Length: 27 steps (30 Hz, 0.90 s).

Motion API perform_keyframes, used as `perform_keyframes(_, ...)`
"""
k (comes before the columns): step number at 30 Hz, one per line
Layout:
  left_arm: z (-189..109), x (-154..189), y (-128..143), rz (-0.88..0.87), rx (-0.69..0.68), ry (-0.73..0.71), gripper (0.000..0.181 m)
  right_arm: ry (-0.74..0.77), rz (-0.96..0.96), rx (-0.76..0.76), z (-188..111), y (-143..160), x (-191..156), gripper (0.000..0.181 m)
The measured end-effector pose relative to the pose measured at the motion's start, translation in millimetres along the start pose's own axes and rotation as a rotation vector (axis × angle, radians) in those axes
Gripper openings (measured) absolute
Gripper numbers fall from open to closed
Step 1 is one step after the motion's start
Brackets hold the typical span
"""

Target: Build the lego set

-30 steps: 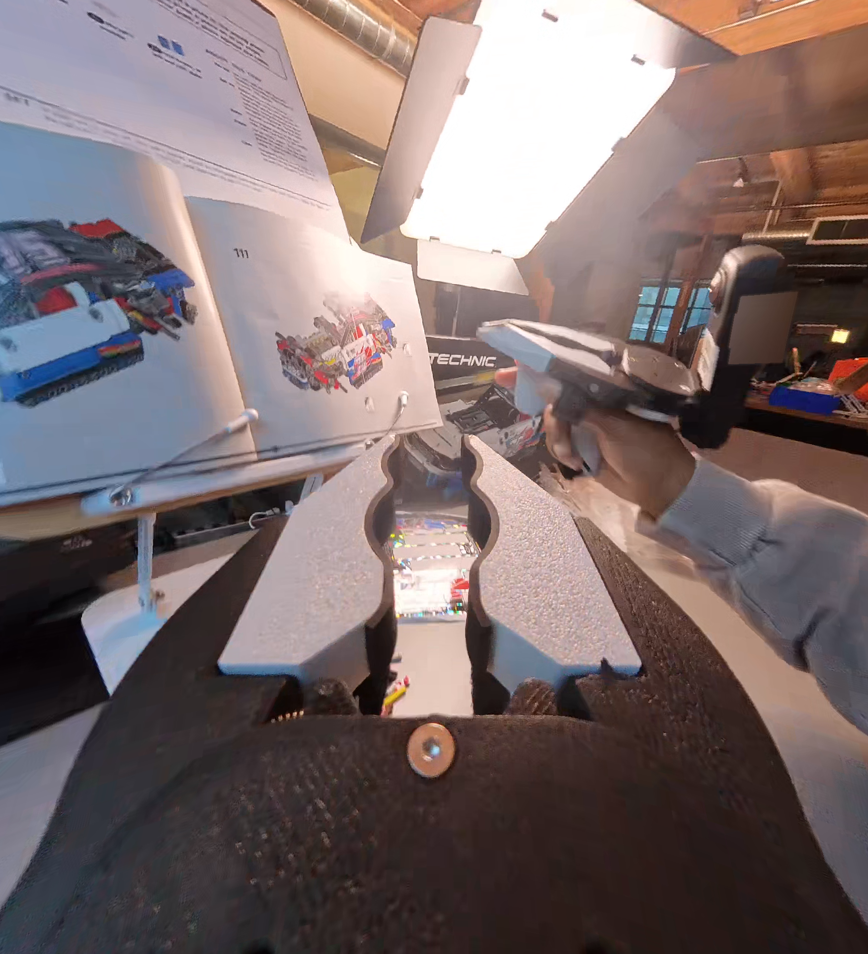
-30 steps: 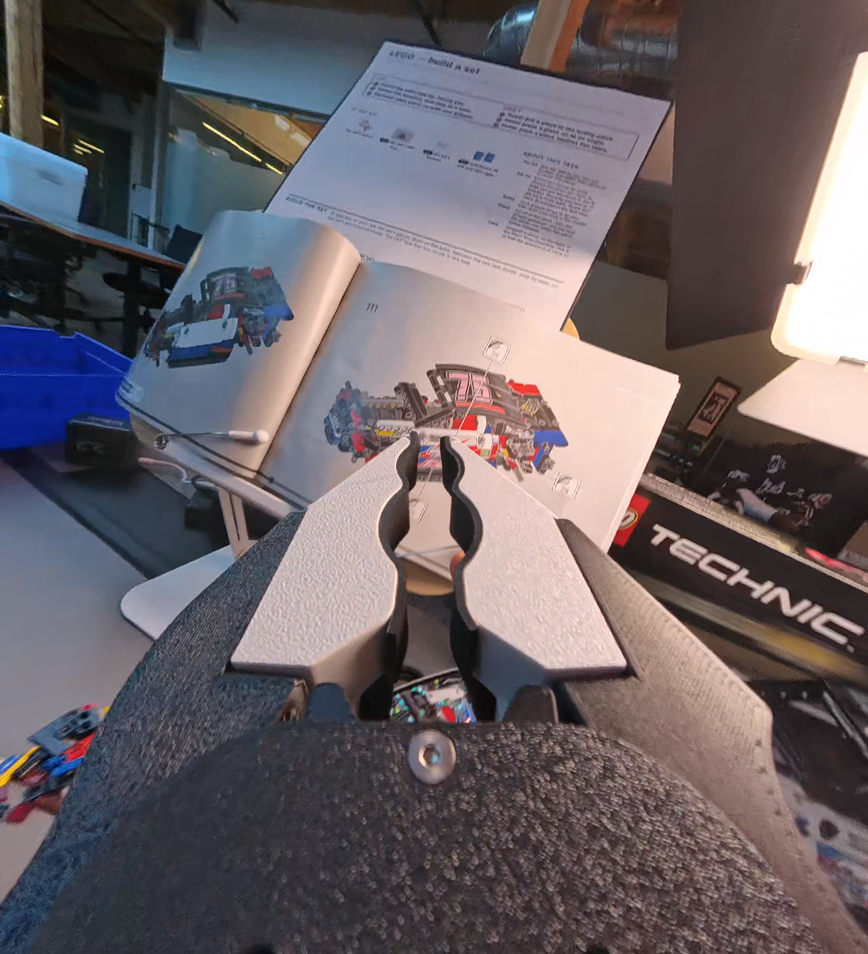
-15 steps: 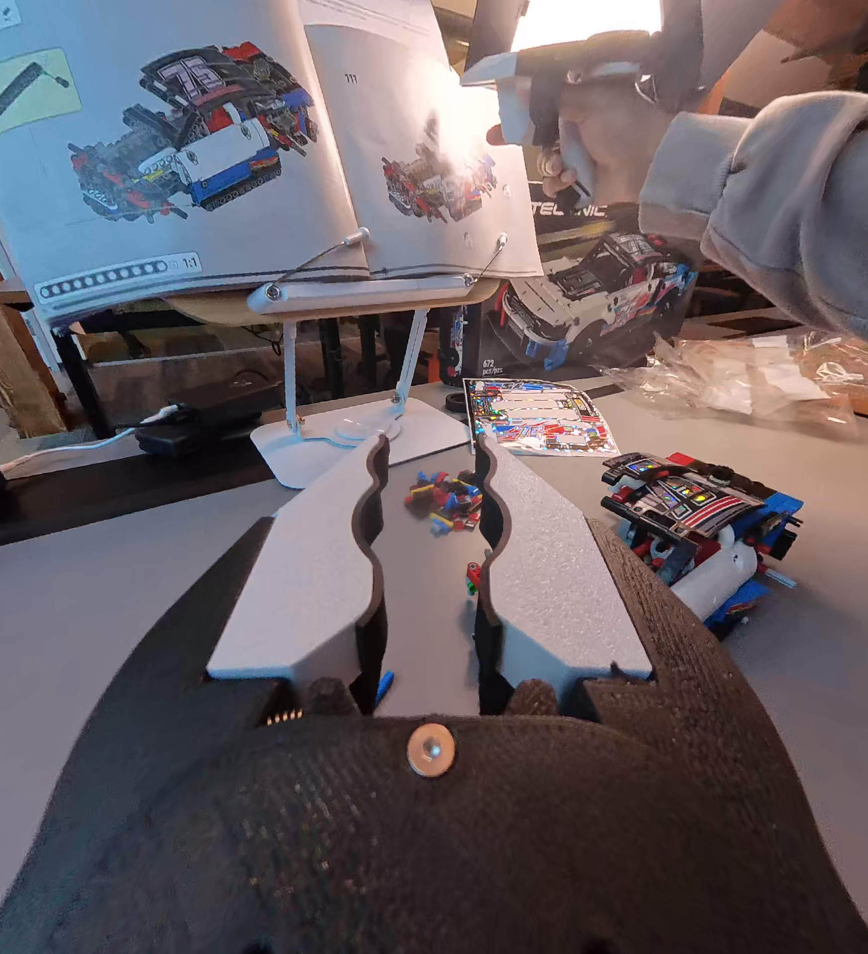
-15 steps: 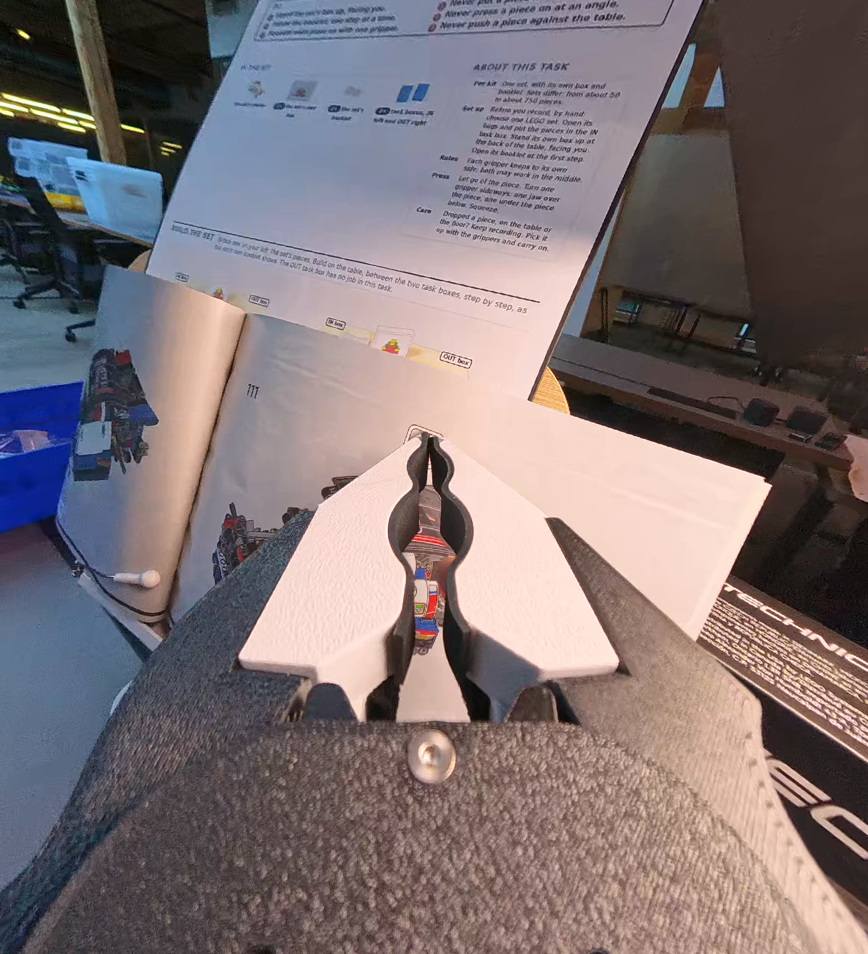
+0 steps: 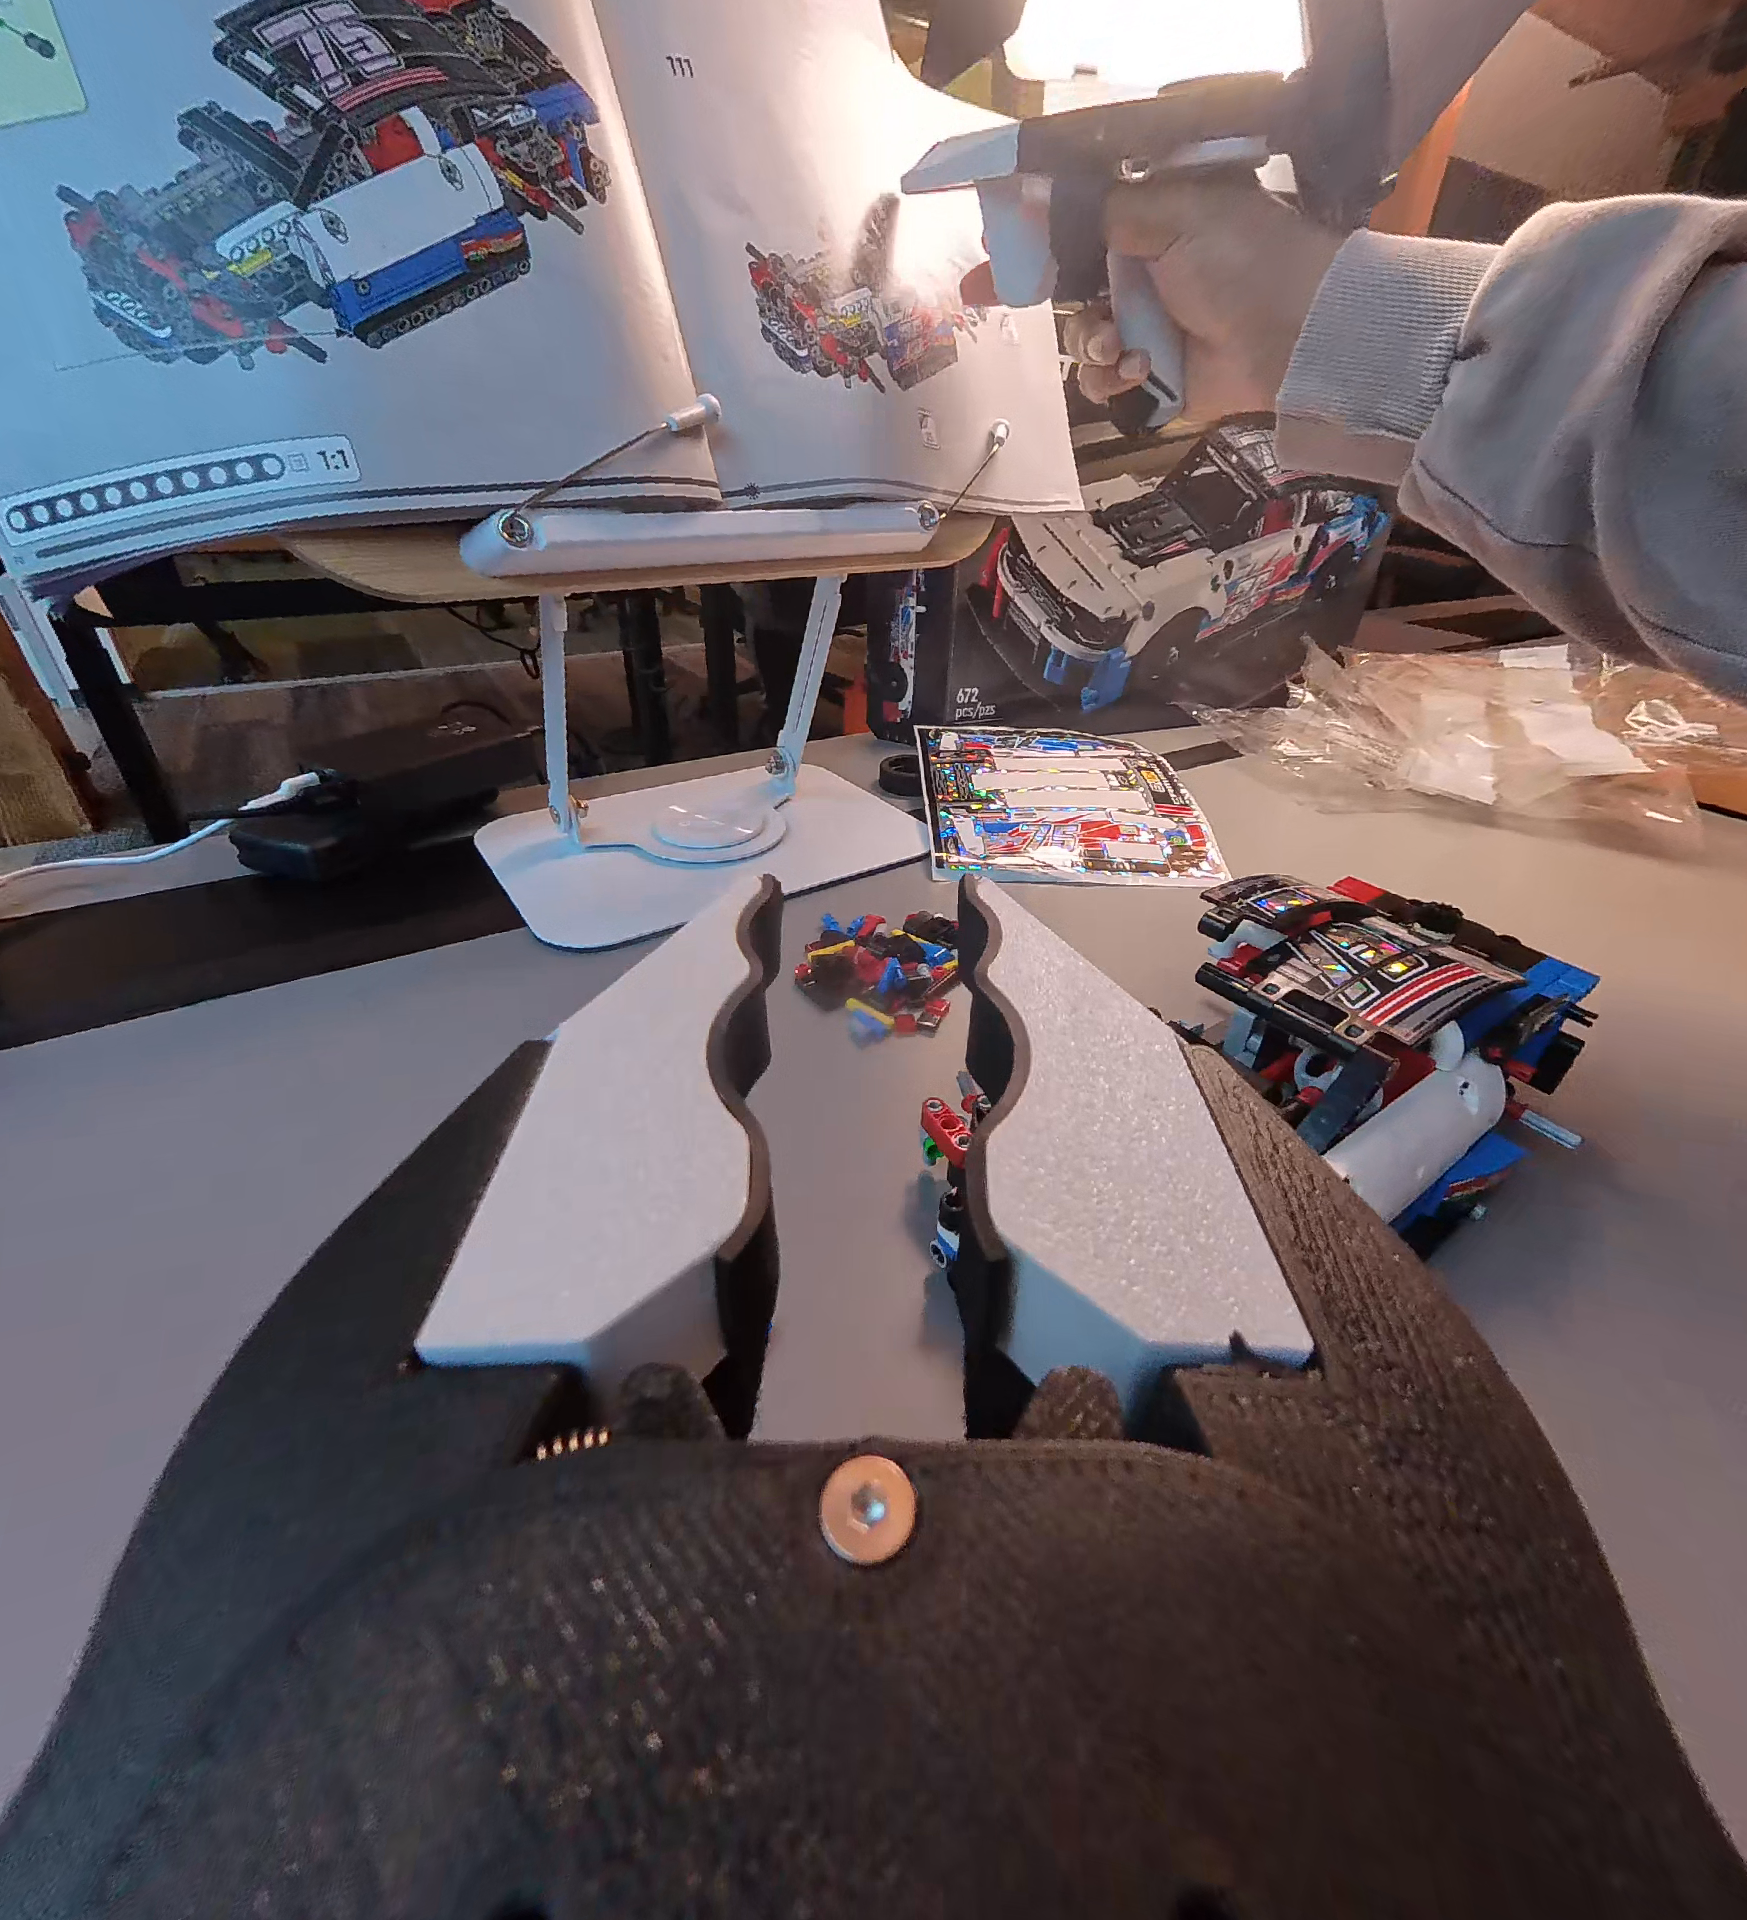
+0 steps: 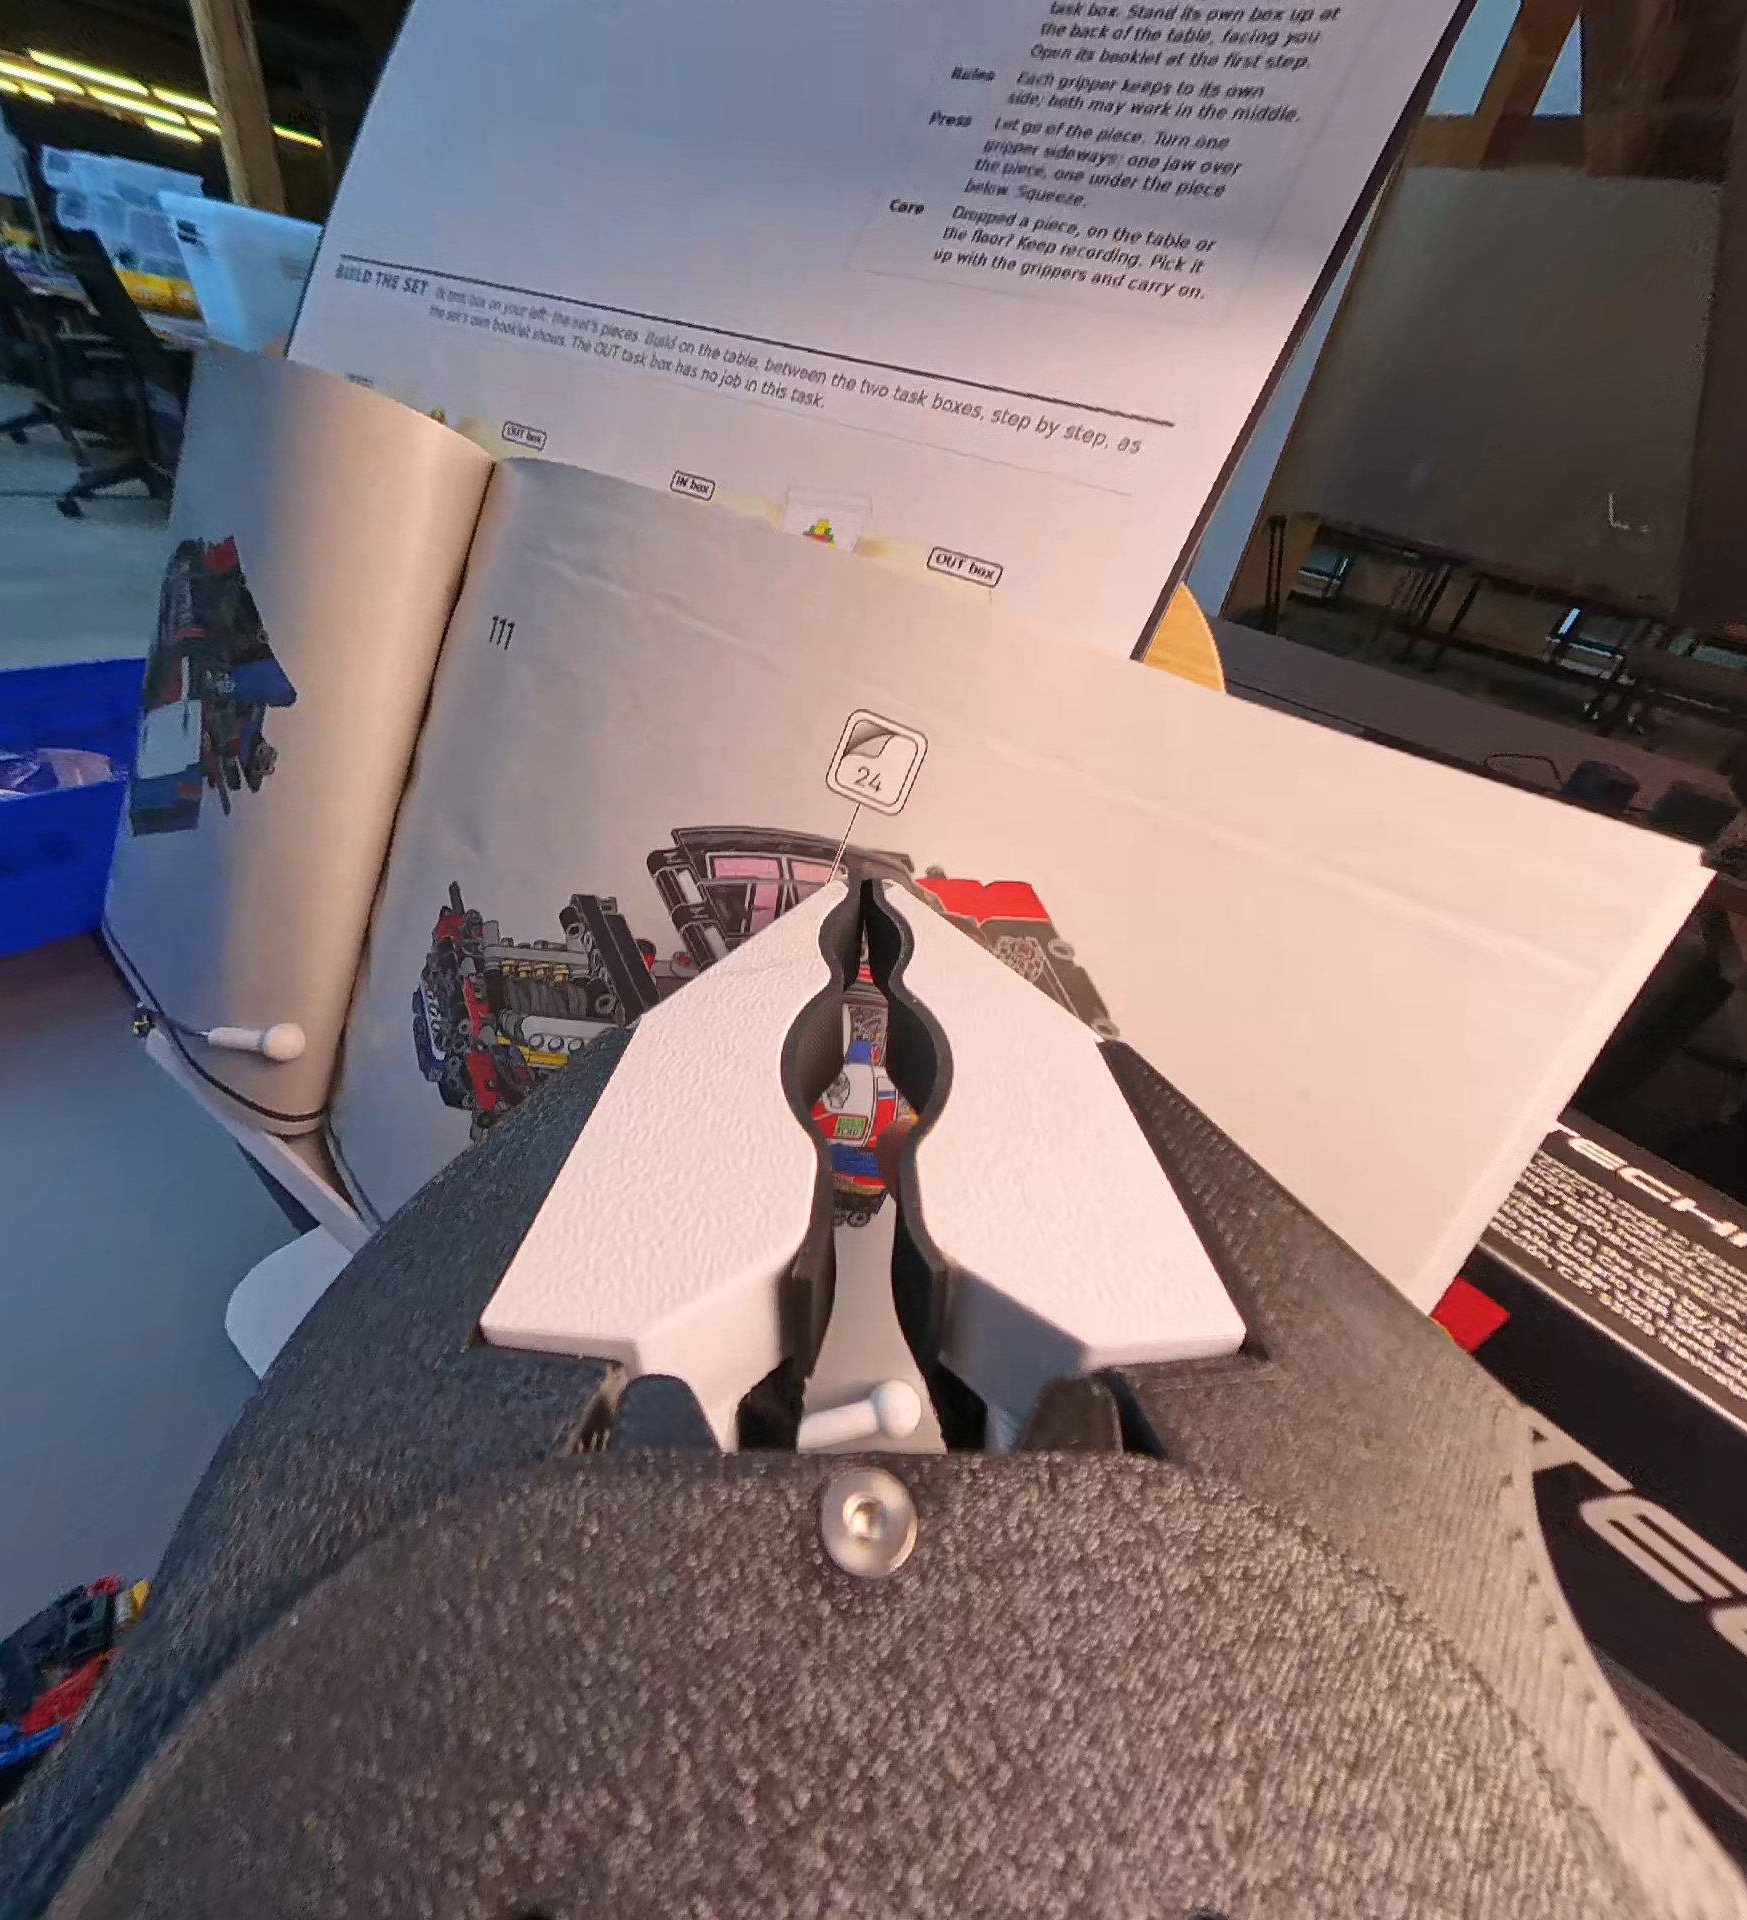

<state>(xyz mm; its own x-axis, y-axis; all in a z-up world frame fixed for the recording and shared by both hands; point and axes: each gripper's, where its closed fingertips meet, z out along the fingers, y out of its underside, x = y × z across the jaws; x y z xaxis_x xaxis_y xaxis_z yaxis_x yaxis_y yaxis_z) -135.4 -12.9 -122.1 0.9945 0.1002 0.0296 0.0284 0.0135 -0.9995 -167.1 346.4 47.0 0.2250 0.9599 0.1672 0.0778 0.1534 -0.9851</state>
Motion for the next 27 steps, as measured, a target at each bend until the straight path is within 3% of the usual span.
perform_keyframes(13, -1, 3, 1, 0.017, -0.015, -0.003, 0.031, -0.049, -0.016, -0.055, -15, 46, -21, 0.000)
perform_keyframes(27, 1, 7, 6, 0.049, -0.034, -0.001, 0.030, -0.050, -0.003, -0.044, -16, 48, -20, 0.000)
